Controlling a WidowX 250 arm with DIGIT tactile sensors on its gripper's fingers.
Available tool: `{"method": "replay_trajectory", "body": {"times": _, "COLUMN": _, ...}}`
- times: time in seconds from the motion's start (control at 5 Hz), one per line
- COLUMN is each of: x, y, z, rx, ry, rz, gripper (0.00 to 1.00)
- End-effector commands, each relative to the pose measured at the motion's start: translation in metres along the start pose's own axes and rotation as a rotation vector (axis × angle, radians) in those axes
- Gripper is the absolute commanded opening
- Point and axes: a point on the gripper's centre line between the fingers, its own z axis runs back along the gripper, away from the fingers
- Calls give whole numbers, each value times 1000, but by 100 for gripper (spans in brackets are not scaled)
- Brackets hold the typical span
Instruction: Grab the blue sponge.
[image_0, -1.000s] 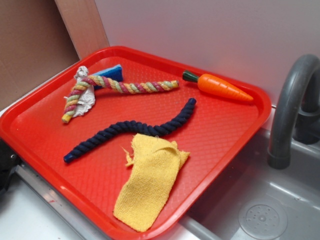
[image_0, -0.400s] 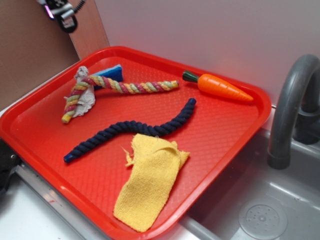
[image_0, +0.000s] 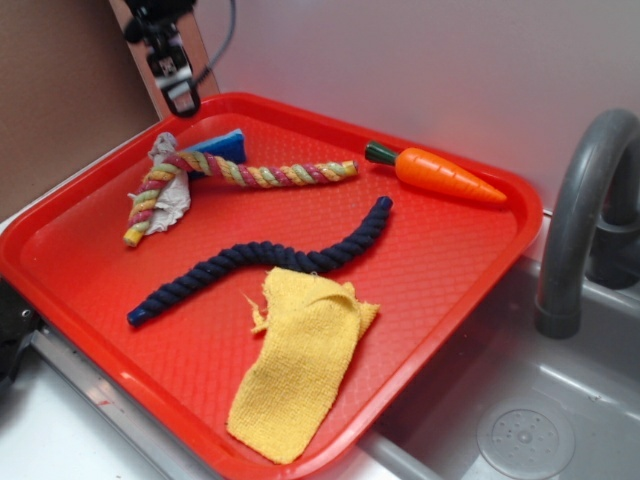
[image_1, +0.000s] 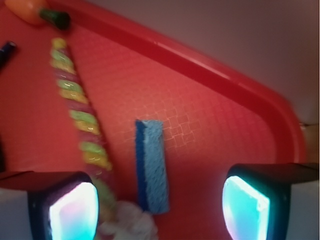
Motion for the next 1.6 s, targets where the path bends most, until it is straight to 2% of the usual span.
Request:
{"method": "replay_trajectory", "body": {"times": 0.0, "x": 10, "y": -16, "z": -43, "rx": 24, "ry": 88, "rz": -48, "gripper": 100}}
{"method": "replay_trajectory", "body": {"times": 0.2, "x": 14, "y": -23, "z": -59, "rx": 42, "ry": 140, "rz": -51, "gripper": 100}}
{"method": "replay_trajectory", "body": {"times": 0.4, "x": 16, "y": -24, "z": -70, "rx": 26, "ry": 174, "rz": -54, "gripper": 76}}
{"method": "replay_trajectory", "body": {"times": 0.6, "x": 12, "y": -27, "z": -68, "rx": 49, "ry": 177, "rz": -47, "gripper": 0}}
{"method": "replay_trajectory", "body": {"times": 0.8, "x": 10, "y": -39, "z": -43, "rx": 134, "ry": 212, "rz": -26, "gripper": 0}}
{"method": "replay_trajectory", "body": {"times": 1.0, "x": 9, "y": -53, "z": 5, "rx": 189, "ry": 245, "rz": 67, "gripper": 0}}
{"method": "replay_trajectory", "body": {"times": 1.2, "x": 6, "y": -76, "z": 55, "rx": 191, "ry": 247, "rz": 217, "gripper": 0}}
{"method": "replay_trajectory", "body": {"times": 1.4, "x": 4, "y": -91, "z": 92, "rx": 141, "ry": 202, "rz": 244, "gripper": 0}}
